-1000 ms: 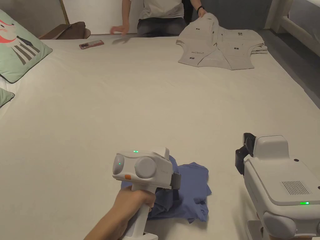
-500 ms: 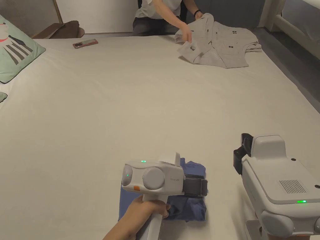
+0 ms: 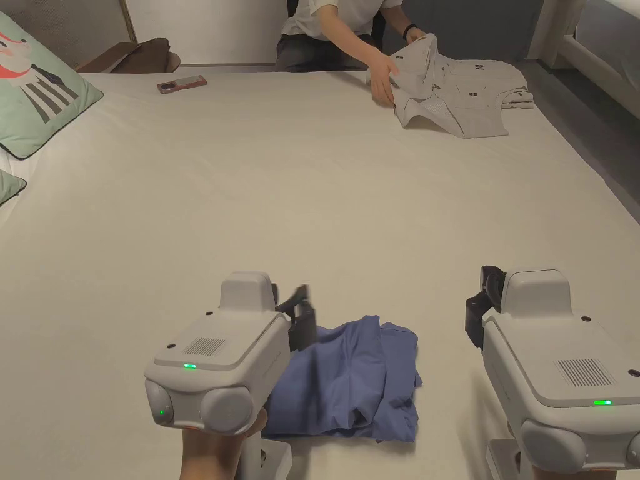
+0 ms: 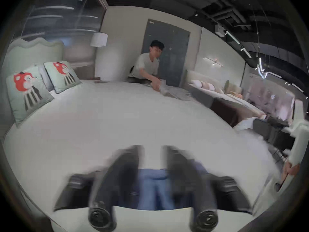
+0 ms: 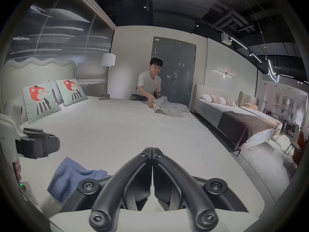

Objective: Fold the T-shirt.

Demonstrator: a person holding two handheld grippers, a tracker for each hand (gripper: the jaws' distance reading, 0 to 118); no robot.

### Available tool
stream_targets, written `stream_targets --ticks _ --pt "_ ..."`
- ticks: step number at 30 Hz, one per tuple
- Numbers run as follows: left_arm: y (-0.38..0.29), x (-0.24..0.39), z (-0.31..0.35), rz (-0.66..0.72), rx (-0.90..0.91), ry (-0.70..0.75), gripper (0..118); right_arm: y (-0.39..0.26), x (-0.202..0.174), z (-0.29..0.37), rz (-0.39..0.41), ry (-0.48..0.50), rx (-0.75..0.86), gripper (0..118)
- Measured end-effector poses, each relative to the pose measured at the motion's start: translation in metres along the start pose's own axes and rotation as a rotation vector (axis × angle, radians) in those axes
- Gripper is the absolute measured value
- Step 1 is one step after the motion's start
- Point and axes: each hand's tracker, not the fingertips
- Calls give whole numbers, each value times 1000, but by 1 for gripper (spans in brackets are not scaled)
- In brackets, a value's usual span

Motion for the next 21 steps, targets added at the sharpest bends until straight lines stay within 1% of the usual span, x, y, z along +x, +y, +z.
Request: stream_targets --ticks 1,4,7,10,14,18,21 --pt "-5 -2 -5 -5 -22 19 0 0 -1 0 1 3 0 0" --pt "-22 -3 -18 -11 -83 -17 0 0 -2 0 3 7 0 0" --pt "-41 8 -27 -73 -120 17 0 0 -2 0 4 8 -2 0" --pt "-57 23 -37 -80 -191 -28 0 -1 1 1 4 4 -5 0" --pt "-75 45 -51 -156 -271 -34 0 -2 10 1 4 -10 -7 0" --pt "-77 59 -58 -121 -293 -69 0 -4 19 0 -1 -31 -14 0" --pt "-76 79 -61 -126 -297 -101 0 -6 24 0 -4 -42 -17 0"
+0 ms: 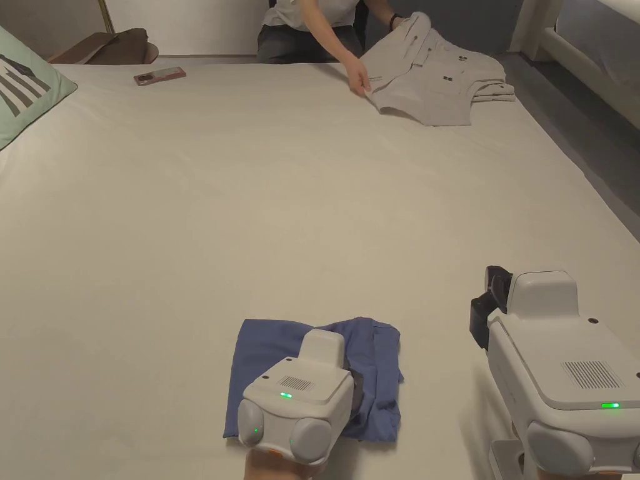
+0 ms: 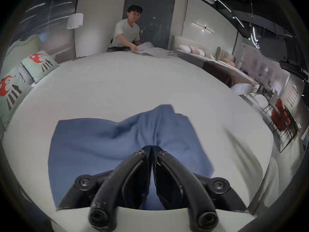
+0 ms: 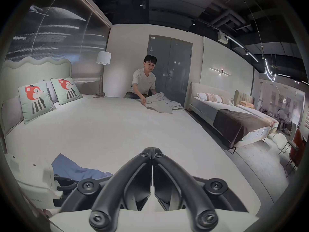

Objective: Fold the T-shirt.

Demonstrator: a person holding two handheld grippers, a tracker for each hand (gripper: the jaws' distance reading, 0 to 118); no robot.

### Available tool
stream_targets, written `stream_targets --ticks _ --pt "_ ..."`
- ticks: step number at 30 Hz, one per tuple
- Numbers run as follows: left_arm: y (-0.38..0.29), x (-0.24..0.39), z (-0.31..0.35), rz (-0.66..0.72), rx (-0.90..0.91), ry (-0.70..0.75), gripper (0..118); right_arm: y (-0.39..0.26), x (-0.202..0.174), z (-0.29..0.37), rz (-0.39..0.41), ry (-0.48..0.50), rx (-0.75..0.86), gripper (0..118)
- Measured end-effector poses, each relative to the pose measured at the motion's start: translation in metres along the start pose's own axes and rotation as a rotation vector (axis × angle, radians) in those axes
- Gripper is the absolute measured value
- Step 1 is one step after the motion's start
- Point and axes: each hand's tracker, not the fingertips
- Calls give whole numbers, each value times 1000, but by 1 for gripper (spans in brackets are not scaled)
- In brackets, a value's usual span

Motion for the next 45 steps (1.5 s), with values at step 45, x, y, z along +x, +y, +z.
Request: stream_targets --ticks 45 --pt "59 -160 173 99 558 319 0 46 -61 34 10 78 164 0"
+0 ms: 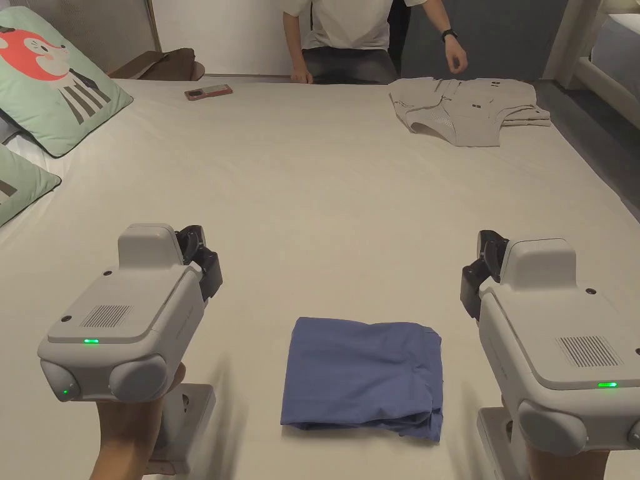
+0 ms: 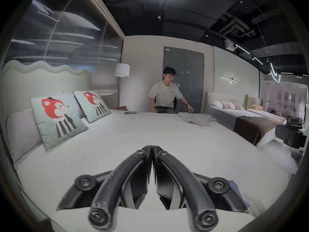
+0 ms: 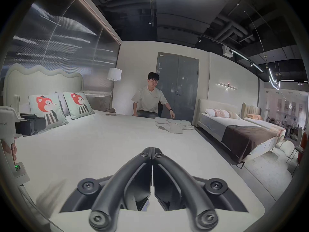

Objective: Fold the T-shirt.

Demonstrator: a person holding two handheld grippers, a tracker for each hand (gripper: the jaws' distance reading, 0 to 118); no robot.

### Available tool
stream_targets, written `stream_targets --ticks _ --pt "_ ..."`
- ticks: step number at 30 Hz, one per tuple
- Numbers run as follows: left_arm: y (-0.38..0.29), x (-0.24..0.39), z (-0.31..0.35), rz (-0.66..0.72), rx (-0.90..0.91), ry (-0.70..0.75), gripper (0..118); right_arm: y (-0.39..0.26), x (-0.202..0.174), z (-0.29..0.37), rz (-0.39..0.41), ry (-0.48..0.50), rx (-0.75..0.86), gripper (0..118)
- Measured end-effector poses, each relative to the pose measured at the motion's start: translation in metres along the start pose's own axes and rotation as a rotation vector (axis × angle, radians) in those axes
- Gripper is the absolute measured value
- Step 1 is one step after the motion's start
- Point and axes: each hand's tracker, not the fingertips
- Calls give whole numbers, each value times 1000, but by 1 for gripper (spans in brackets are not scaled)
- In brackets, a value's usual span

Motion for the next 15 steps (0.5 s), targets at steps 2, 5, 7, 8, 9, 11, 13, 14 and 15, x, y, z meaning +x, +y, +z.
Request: stream_targets --ticks 2,5,7,8,9,11,13,14,15 --pt "0 0 0 0 2 10 0 0 0 0 2 2 0 0" --pt "1 -1 0 4 4 12 0 0 0 0 3 2 -3 0" --pt "0 -1 -1 7 2 13 0 0 0 -1 5 2 -4 0" --pt "0 -1 -1 7 2 13 0 -1 -1 -1 6 1 -6 0" --pt "0 0 -1 8 1 13 0 -2 -1 -1 4 2 -9 0" --pt "0 0 -2 16 -4 6 0 -11 -4 -7 -14 13 -38 0" --pt "-1 0 -1 18 -8 1 0 -28 -12 -17 -30 61 -131 0" --pt "-1 0 -1 18 -8 0 0 -37 -17 -23 -32 78 -166 0" --pt "-2 1 -1 17 -10 -1 0 -48 -22 -29 -32 88 -208 0"
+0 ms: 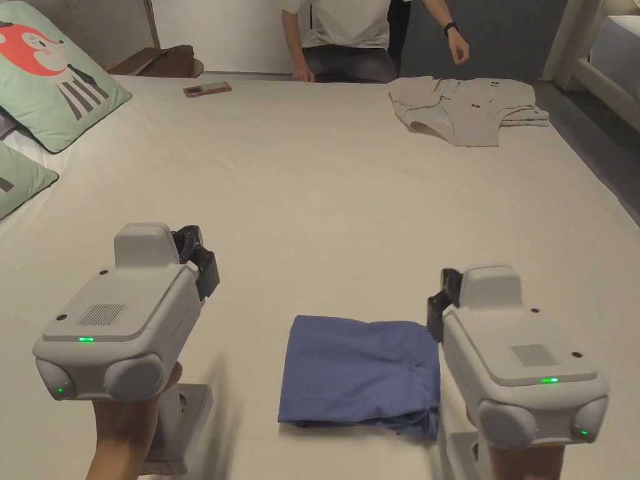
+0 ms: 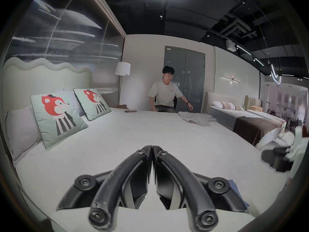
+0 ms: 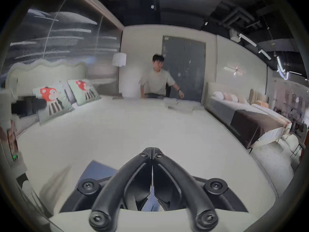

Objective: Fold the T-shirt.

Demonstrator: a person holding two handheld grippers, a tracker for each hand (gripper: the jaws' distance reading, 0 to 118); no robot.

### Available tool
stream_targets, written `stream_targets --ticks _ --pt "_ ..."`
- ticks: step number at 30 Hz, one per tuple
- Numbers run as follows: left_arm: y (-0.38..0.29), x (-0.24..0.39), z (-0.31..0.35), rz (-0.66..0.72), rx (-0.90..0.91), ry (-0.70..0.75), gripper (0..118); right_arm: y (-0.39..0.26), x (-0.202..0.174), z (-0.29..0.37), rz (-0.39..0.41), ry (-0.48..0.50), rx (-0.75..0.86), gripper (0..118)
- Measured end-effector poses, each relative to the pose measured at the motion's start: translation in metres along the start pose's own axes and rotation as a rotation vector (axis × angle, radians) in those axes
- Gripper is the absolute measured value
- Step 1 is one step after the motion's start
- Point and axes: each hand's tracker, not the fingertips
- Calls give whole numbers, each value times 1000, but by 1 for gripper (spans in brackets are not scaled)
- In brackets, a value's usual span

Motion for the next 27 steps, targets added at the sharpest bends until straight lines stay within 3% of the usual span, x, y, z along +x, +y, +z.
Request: stream_targets --ticks 13,17,23,24,25,26,27 --pt "-16 6 -6 -7 -57 -26 0 -98 -33 -75 33 28 -435 0" --pt "-26 9 -12 3 -128 -51 0 -97 -36 -72 39 12 -377 0" --pt "-52 12 -44 118 -435 -167 3 -99 -28 -69 -1 31 -377 0" --pt "-58 13 -52 135 -508 -198 11 -99 -28 -69 -2 32 -377 0" --pt "-65 12 -59 164 -557 -225 31 -98 -28 -69 -2 34 -378 0" --pt "-71 12 -66 181 -612 -249 66 -98 -29 -68 -1 35 -378 0" --pt "-77 13 -75 191 -674 -260 87 -98 -29 -68 -3 35 -378 0"
